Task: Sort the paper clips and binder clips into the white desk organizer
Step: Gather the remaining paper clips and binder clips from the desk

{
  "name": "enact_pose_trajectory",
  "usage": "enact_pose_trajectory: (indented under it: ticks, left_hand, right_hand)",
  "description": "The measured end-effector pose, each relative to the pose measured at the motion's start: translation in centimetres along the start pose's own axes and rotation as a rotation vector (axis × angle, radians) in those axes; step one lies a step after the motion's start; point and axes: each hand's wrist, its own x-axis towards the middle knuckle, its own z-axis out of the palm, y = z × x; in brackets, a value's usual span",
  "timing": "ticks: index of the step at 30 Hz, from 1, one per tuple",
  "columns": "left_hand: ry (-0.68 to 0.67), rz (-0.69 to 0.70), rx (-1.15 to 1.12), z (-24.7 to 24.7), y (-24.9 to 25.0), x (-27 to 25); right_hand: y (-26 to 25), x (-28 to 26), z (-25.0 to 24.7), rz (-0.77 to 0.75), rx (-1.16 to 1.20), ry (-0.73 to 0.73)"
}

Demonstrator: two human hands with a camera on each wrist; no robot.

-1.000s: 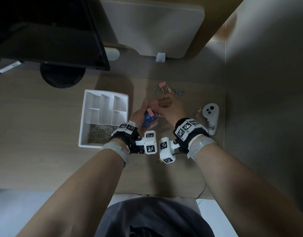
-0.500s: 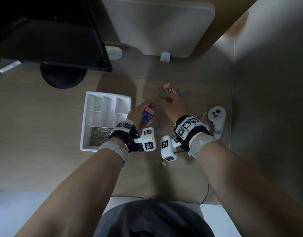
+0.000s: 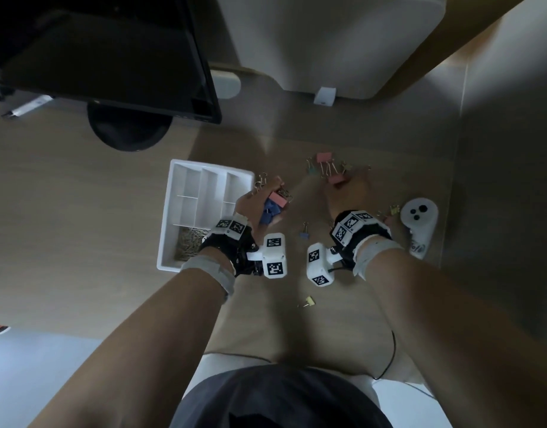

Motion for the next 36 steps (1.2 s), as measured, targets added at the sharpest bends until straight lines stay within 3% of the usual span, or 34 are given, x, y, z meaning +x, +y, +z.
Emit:
enact_pose_trajectory:
  ticks: [4,10,15,19,24,27,31,36]
  left_hand:
    - [-0.02,-0.017,0.134,0.0,-0.1,0.5]
    - [-0.056,-0.04,0.055,0.4,-0.4,0.1]
    - [-0.047,-0.044,0.065,0.3,-0.7,0.1]
    - [-0.039,-0.012,0.039,0.0,-0.6,-0.2]
    - [-0.045,0.067,0.094,-0.3,0.7,-0.9]
    - [-0.02,0.115,0.152,-0.5,2.1,-1.3]
    - [-0.161,0.11,-0.028,-0.3,3.2,-1.0]
    - [-0.143,0.133,-0.018,-0.2,2.7,-0.2]
  right_hand:
    - [0.4,-0.7,-0.8,0.017,0.088,-0.083]
    - [0.2,-1.9,-2.0,0.029,0.316,-0.215]
    - [-0.8,-1.5,-2.8,-0.045,0.435,-0.058]
    - [-2.0,0.5,-1.3,-0.078,0.3,-0.013]
    - [-3.6,2.1,0.9,-0.113,-0.047,0.024]
    - [-3.9,2.3,1.0,-0.124,-0.071,0.036]
    - [-4.0,2.6,1.4,-0.131,-0.142,0.045]
    - [-3.6,2.4,1.6,-0.171,-0.082,0.157]
